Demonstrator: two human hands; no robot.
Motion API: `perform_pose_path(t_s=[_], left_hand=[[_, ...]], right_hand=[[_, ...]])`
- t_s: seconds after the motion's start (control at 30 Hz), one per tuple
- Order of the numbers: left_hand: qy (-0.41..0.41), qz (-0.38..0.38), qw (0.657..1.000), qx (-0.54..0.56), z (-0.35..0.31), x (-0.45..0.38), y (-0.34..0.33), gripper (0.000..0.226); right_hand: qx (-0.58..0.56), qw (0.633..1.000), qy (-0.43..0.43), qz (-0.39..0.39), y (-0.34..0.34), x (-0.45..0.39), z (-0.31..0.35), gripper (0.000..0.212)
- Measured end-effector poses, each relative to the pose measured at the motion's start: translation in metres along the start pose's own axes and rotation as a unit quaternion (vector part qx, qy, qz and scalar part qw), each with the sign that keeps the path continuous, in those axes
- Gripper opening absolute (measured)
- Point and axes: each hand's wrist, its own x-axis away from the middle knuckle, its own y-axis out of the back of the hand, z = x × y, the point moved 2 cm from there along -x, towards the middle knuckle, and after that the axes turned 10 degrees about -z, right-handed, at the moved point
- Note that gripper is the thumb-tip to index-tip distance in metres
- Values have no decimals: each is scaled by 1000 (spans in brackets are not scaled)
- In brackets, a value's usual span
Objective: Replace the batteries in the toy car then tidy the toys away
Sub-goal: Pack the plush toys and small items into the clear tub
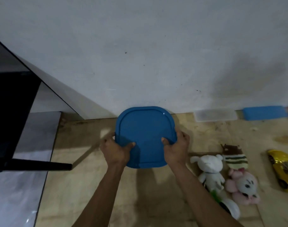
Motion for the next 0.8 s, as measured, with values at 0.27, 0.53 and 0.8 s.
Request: perform_pose_path(t_s=[0.27, 0.53, 0.8], left_hand=[[-64, -17, 998, -3, -20, 39, 36, 102], [-56, -39, 997, -32, 34, 159, 84, 115], [16, -23, 991, -129, 116, 241, 84, 117]], right_hand=[[-28, 999, 34, -17, 24, 21, 15, 70], [-42, 997, 45, 42, 95, 117, -37, 74], [38, 995, 20, 93, 121, 179, -129, 79]])
